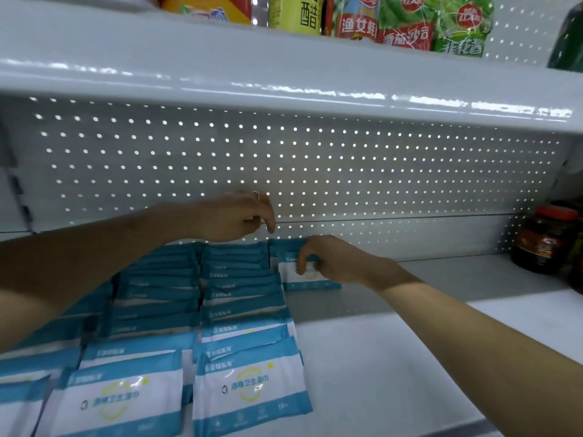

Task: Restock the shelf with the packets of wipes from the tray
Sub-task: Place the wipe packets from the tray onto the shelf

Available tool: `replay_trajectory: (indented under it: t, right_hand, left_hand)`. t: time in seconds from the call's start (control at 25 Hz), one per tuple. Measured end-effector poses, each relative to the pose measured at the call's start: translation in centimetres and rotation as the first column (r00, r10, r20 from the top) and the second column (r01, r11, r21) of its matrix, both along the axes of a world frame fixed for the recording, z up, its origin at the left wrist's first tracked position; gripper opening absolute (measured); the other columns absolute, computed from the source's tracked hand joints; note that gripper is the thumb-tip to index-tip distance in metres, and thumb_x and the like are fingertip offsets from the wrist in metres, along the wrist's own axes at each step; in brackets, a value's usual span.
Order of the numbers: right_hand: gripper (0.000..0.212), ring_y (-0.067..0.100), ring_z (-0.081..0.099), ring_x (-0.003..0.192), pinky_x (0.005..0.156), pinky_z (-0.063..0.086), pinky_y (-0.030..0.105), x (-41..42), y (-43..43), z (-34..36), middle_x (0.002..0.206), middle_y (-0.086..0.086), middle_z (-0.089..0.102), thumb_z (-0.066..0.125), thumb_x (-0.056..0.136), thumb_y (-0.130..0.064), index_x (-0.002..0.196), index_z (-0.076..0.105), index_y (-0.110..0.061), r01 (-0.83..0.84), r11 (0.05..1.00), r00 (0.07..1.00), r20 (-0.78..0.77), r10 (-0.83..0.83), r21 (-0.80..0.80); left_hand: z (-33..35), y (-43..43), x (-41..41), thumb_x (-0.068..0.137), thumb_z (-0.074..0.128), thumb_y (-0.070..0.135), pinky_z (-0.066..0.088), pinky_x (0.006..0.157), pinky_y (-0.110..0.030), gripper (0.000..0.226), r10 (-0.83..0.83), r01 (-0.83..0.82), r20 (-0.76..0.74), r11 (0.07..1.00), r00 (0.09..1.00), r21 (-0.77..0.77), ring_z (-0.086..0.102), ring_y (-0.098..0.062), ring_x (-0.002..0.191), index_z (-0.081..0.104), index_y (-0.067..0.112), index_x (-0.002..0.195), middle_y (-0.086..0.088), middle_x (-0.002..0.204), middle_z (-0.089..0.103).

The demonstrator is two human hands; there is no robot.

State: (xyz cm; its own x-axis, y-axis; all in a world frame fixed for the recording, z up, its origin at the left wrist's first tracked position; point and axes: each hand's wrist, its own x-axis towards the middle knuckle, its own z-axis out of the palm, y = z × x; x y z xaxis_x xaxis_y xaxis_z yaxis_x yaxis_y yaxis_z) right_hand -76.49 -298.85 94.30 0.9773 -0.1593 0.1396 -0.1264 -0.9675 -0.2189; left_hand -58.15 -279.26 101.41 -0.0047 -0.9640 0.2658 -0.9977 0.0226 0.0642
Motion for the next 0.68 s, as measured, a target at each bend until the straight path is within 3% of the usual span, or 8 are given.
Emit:
replay_trajectory:
  t: [0.08,0.32,0.52,0.68]
  right_hand:
    - [0.051,0.020,0.055,0.104,0.090,0.049,0.040,0.2,0.2,-0.8,0.111,-0.003,0.054,0.053,0.078,0.016,0.090,0.073,-0.030,-0.013,1.000,0.999,0.052,0.014,-0.021]
    - [0.046,0.020,0.049,0.115,0.098,0.044,0.038,-3.0,-0.3,-1.5,0.120,-0.002,0.051,0.057,0.076,0.015,0.096,0.071,-0.024,-0.033,0.998,0.983,0.177,0.042,-0.052]
    - [0.042,0.016,0.049,0.121,0.105,0.044,0.037,-9.8,-1.4,0.3,0.127,-0.007,0.052,0.065,0.086,0.003,0.111,0.070,-0.031,0.106,0.993,0.988,0.113,-0.101,-0.041]
    - [0.037,0.015,0.052,0.117,0.101,0.044,0.034,-17.7,-0.9,2.3,0.128,-0.003,0.054,0.068,0.091,-0.009,0.122,0.068,-0.029,0.266,0.964,0.961,0.082,-0.265,-0.006]
  left_hand:
    - [0.2,1.0,0.0,0.093,0.055,-0.003,0.048,0.086,-0.031,0.038,0.007,-0.007,0.026,1.000,1.000,-0.007,0.058,-0.008,0.096,0.074,0.028,0.104,0.013,0.112,0.061]
    - [0.4,1.0,-2.2,0.098,0.054,0.007,0.039,0.088,-0.021,0.036,0.005,-0.005,0.008,1.000,1.000,0.009,0.054,0.002,0.098,0.070,0.038,0.106,0.020,0.113,0.058]
    - [-0.2,-3.3,-7.5,0.098,0.058,0.009,0.049,0.094,-0.035,0.029,-0.051,0.051,0.005,0.998,0.999,0.048,0.059,-0.006,0.095,0.073,0.029,0.112,0.012,0.110,0.062]
    - [-1.1,-7.6,-14.1,0.095,0.059,0.013,0.052,0.093,-0.040,0.026,-0.168,0.168,-0.004,0.983,0.986,0.074,0.063,-0.009,0.095,0.072,0.029,0.112,0.012,0.107,0.066]
